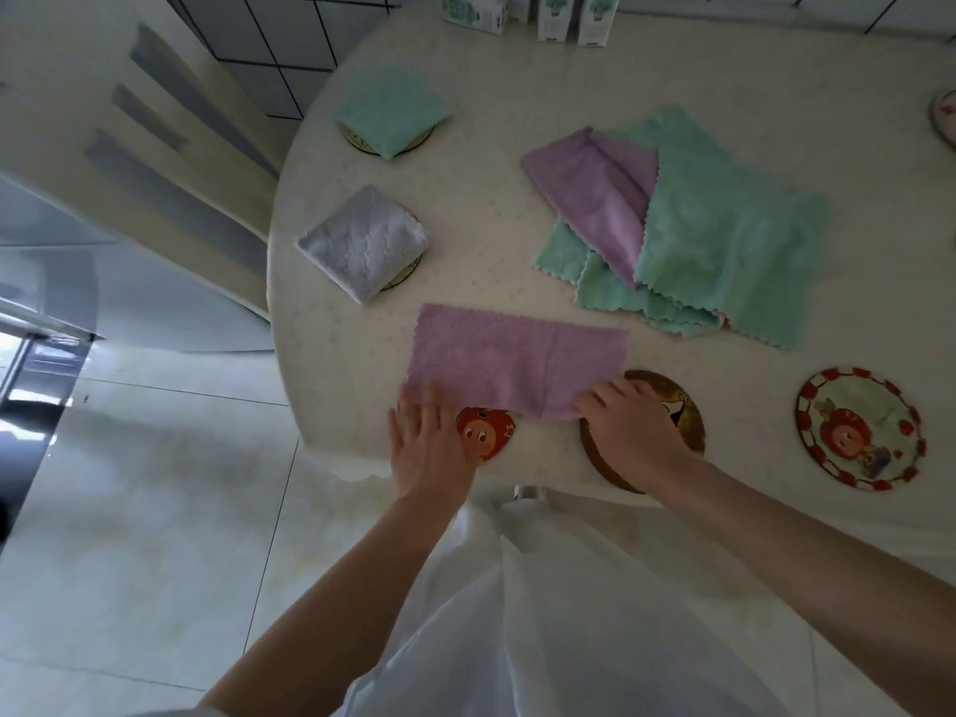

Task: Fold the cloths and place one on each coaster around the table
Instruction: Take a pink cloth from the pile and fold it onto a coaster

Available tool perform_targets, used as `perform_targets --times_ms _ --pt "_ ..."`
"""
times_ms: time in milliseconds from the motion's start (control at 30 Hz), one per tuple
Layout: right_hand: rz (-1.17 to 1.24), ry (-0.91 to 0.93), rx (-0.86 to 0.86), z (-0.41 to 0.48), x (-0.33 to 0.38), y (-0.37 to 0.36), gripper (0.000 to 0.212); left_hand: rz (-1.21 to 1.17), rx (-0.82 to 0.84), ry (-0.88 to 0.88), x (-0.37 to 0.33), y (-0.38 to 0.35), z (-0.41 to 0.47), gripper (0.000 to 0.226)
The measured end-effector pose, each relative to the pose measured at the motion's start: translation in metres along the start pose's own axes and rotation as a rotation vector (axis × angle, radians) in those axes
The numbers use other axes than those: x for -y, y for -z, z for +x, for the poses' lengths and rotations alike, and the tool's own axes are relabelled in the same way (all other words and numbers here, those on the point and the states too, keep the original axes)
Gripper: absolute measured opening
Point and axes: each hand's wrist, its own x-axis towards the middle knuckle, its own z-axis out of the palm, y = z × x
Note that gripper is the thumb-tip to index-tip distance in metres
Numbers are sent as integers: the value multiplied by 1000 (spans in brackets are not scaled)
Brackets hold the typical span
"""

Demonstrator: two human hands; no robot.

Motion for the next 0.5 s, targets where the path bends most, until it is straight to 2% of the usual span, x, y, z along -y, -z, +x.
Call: perform_targets --times_ms 100,167,367,467,500 --pt "144 29 -61 -17 13 3 30 -38 -67 -315 -28 1 -8 75" --pt "230 48 -100 -25 24 11 20 -91 -101 -445 -42 -3 -13 75" --pt "362 166 -115 -39 38 30 13 -81 -315 -499 -46 -13 -14 50" --pt "329 272 -112 -36 28 35 23 -44 -423 -569 -41 -20 -14 37" --pt "301 326 -120 -34 24 38 19 -34 -436 -590 -41 -23 -15 36"
